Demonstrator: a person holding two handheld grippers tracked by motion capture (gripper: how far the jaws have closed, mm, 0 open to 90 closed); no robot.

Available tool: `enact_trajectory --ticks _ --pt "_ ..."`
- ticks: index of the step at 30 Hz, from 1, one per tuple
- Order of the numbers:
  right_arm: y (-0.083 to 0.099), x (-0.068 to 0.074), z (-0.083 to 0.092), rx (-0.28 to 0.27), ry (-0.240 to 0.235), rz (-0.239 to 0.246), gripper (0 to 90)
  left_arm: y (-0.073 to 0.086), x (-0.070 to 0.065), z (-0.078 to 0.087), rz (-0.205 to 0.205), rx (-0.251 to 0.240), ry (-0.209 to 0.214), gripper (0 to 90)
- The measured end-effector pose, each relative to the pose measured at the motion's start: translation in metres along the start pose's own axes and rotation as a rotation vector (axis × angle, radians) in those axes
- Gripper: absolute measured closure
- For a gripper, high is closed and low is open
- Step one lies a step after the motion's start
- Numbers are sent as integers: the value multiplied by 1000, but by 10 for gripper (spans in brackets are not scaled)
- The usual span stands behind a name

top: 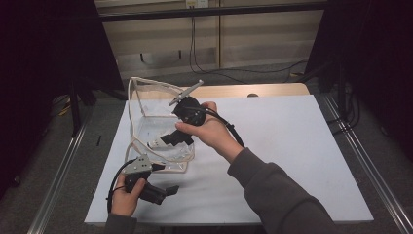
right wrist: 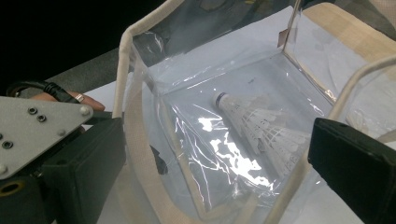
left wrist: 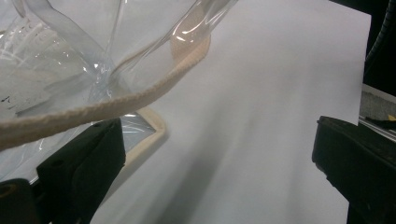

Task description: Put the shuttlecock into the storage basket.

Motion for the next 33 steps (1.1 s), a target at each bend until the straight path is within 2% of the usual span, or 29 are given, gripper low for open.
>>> enact_trajectory --ticks 14,20,25,33 --pt "19 -3 13 -34 -12 11 39 0 0 0 1 4 -2 28" --pt "33 -9 19 -44 -7 9 40 1 0 -1 -2 8 -4 28" --pt "46 -12 21 -32 5 15 41 1 0 -1 -3 6 -6 28" --pt "63 -16 26 -49 -5 9 37 1 -1 -1 -2 10 -8 28"
Point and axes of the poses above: each handheld gripper's, and its own axes: z roughly backward along the jaws, y roughly out of its underside, x roughly to its left, the point moved 2 cm from there along -z, roughly forward along the jaws, and after that the axes turned 15 degrees about x, right-handed, at the moved point
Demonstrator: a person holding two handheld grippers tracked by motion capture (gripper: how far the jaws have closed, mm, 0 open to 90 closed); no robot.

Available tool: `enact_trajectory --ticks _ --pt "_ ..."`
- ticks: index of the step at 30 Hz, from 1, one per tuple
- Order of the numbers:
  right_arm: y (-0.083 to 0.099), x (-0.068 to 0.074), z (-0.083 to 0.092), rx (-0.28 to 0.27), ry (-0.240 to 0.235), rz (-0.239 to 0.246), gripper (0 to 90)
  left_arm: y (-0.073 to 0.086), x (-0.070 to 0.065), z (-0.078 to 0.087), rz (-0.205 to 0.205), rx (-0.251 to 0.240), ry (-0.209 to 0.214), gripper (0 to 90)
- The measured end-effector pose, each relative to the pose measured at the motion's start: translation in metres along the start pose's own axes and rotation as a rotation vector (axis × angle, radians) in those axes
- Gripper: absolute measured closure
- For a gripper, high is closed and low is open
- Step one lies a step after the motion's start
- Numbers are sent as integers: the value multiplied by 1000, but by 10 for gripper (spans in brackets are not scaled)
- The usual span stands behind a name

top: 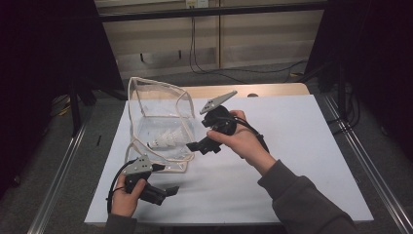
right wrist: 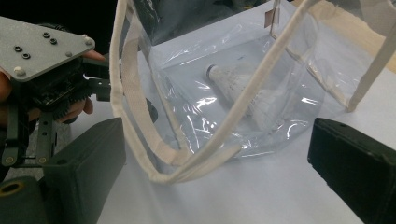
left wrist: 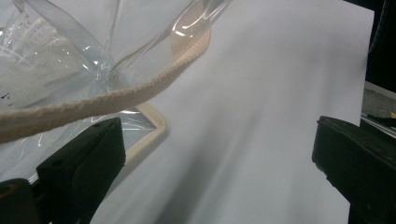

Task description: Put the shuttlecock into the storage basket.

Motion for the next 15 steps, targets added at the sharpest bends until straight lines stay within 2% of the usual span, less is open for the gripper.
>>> enact_trajectory --ticks 15 --pt "30 -12 4 -12 1 -23 38 0 0 0 -1 2 0 28"
Point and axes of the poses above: each handheld gripper's, and its own axes: z roughly backward along the jaws, y roughly out of its underside, x roughly to its left, the point moved 2 cm from there along -z, roughly forward along the jaws, and after that the axes turned 15 degrees about x, right-handed, at the moved point
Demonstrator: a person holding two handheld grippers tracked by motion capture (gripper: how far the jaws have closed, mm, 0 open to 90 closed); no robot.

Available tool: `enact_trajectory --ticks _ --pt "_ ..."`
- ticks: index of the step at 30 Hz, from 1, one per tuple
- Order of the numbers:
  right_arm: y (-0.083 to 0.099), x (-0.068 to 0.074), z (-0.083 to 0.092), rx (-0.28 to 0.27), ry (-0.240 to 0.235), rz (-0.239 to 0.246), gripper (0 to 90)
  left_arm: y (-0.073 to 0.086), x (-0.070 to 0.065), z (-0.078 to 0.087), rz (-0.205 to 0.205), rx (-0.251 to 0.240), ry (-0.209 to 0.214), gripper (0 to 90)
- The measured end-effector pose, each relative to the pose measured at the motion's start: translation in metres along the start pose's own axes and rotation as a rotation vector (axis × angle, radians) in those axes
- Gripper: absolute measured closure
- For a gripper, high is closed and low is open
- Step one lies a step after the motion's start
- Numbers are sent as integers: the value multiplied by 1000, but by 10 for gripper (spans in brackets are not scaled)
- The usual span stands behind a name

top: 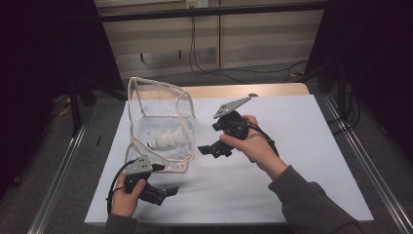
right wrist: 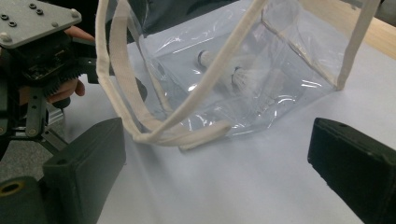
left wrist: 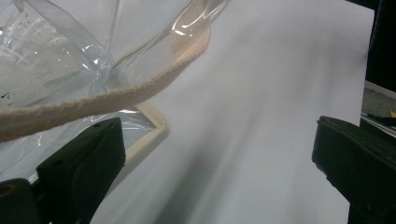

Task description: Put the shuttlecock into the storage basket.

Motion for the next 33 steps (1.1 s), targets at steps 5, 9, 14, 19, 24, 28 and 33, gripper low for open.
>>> enact_trajectory --ticks 5,9,14,19,24,28,33 --pt "11 -4 0 -1 -2 -7 37 0 0 0 -2 0 -3 28" --pt "19 -9 1 -15 -8 -15 36 0 0 1 2 1 -3 28" --pt "28 -10 2 -19 -7 -19 36 1 0 1 3 3 -6 28" --pt "36 -10 1 -21 -12 -20 37 1 0 1 0 1 -6 28" --pt "47 -11 0 -22 -4 -16 37 1 0 2 3 -2 -8 28" --pt "56 -15 1 -28 -1 -33 38 1 -1 2 0 2 -9 28" --pt "65 -20 5 -42 1 -52 37 1 -1 1 4 4 -7 28"
Point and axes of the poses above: each handheld gripper's, and its own axes: z roughly backward along the jaws, y roughly out of its underside, x roughly to its left, the point moved 2 cm from there along -z, roughly forward along the jaws, and after that the axes turned 15 degrees about x, right-handed, at the moved point
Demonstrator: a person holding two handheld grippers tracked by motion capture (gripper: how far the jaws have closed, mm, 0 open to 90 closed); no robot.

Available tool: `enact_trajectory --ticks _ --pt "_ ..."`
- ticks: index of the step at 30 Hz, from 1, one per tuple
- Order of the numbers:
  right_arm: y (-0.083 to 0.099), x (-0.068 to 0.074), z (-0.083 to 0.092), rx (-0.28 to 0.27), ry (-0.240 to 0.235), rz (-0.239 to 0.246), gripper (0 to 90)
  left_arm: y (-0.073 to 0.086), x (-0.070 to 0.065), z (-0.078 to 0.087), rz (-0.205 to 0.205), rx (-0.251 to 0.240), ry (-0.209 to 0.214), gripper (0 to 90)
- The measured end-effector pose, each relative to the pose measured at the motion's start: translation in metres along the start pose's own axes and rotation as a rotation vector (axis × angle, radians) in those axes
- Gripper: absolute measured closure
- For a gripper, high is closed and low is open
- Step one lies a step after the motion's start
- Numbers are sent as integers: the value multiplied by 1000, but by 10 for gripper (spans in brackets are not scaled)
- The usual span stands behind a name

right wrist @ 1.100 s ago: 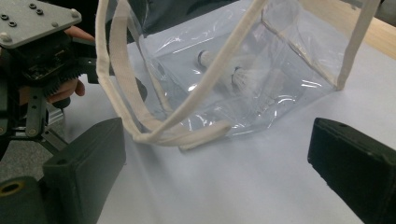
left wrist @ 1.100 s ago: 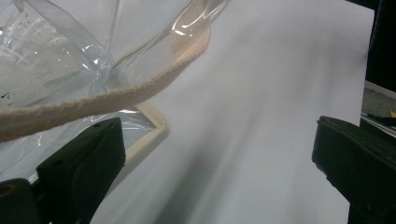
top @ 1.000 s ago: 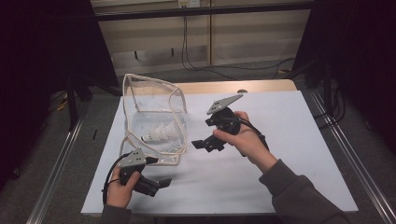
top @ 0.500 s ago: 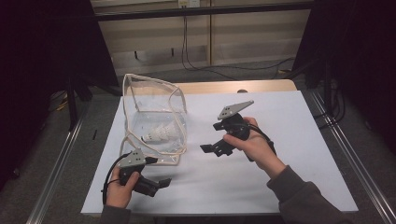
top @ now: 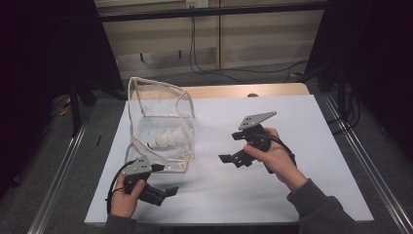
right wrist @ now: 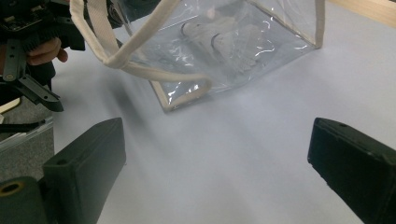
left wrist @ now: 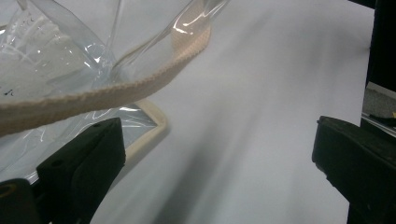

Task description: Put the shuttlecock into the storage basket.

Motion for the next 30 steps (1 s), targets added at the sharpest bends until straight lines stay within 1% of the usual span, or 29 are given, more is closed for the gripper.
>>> enact_trajectory --ticks 2,4,9,12,15,18,20,27,30 --pt "3 -1 1 2 8 5 37 0 -1 -1 1 -1 3 28" --pt "6 -2 2 -4 5 -4 37 0 -1 -1 1 -3 4 28" --pt "12 -6 3 -4 4 -9 37 0 0 0 3 -4 0 28" --pt "17 -8 3 -3 15 -13 37 0 0 0 -1 0 2 28" --pt "21 -11 4 -7 19 -25 37 0 0 0 4 -3 1 28" --pt "25 -12 3 10 41 -9 38 0 0 0 1 -2 3 28" --pt "27 -12 3 7 35 -9 39 0 0 0 3 -4 0 28" --pt "34 -16 3 3 37 -21 37 0 0 0 2 -1 2 28" --pt "39 -18 4 -7 35 -30 37 0 0 0 2 -1 0 28"
Point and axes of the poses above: each handheld gripper's, and its own axes: z roughly backward along the jaws, y roughly out of its underside, x roughly to its left, the point moved 2 cm from there along -z, roughly forward along the jaws, and after that the axes turned 15 degrees about x, right-handed, at the moved point
